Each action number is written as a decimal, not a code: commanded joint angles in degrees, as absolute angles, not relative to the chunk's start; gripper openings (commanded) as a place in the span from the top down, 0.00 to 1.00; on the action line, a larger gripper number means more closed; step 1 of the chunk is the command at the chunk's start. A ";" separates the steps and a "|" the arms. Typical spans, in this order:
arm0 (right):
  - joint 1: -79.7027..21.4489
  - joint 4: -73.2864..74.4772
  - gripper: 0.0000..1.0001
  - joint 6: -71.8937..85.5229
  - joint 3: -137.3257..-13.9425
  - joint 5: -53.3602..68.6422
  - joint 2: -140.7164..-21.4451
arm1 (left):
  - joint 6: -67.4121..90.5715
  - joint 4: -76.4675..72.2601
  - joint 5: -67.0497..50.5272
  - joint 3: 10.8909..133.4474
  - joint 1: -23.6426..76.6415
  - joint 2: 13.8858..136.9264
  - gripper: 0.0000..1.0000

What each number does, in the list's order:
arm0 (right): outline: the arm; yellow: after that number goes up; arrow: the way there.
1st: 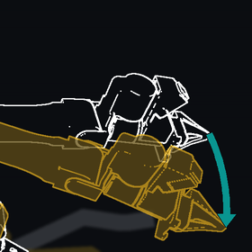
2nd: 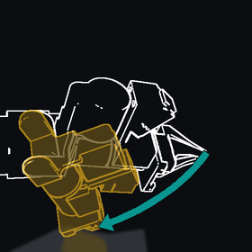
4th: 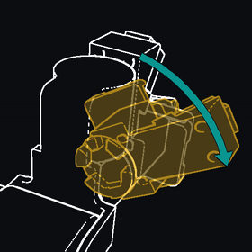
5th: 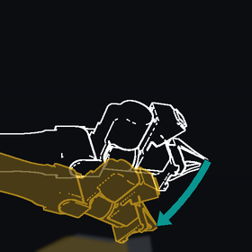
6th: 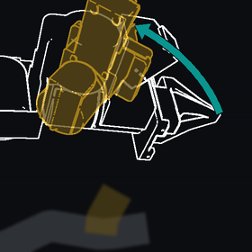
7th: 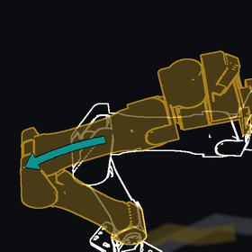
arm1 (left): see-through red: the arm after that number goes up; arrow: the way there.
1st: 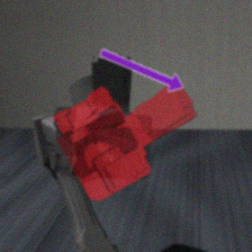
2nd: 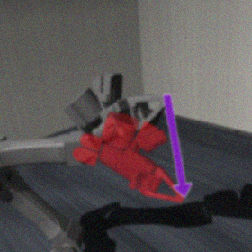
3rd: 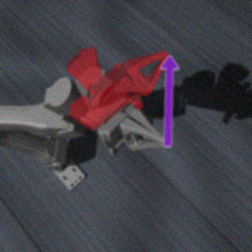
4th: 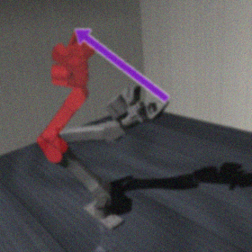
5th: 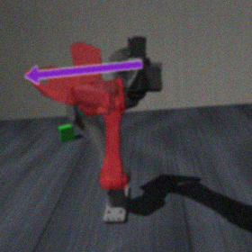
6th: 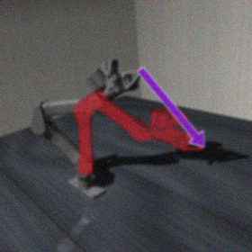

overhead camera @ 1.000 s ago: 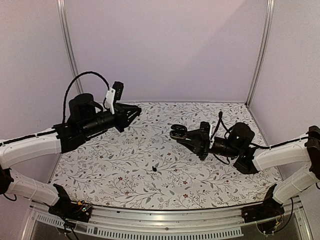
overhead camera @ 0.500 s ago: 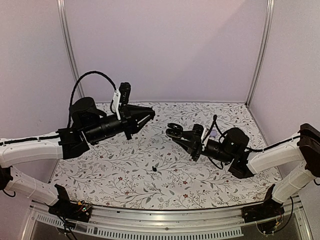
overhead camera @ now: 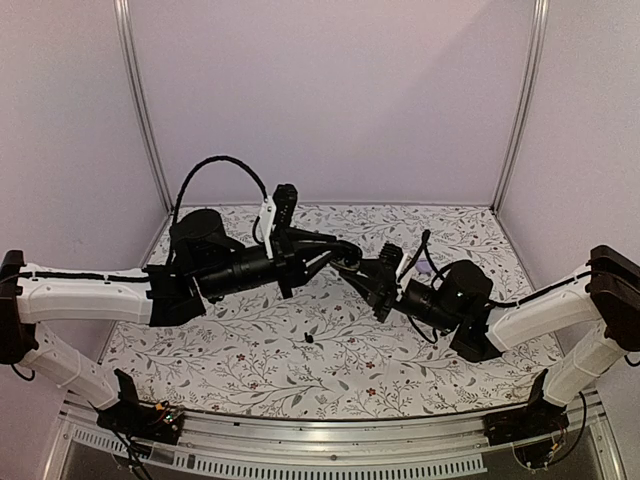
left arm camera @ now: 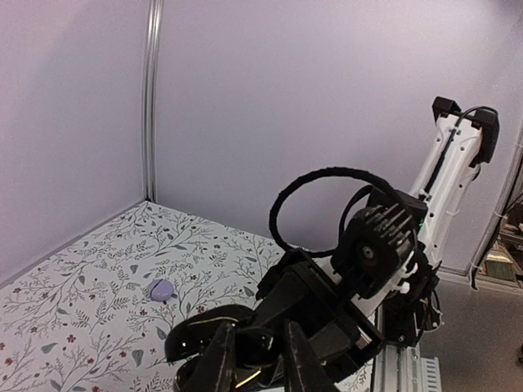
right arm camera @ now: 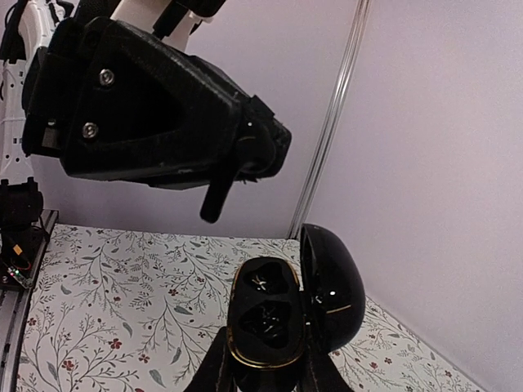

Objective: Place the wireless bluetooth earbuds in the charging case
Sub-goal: Insert the right earbud into the right side groove of the charging case.

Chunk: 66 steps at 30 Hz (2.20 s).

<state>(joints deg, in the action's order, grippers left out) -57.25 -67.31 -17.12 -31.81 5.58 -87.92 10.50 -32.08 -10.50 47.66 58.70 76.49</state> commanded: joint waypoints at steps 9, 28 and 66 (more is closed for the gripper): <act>-59.09 -67.23 1.00 -12.10 -35.19 0.30 -87.81 | 8.30 -35.27 -4.33 50.84 61.36 80.12 0.83; -60.18 -64.25 1.00 -8.71 -36.74 -2.12 -86.59 | 7.98 -36.56 -1.72 51.91 61.73 82.76 0.83; -60.75 -63.46 1.00 -4.66 -38.23 -0.75 -86.38 | 8.92 -39.52 1.90 52.16 62.02 86.35 0.82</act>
<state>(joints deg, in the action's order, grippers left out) -60.01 -61.87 -5.15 -36.07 -2.00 -87.55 8.60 -38.81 0.91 50.70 61.36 84.99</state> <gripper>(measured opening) 0.198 0.178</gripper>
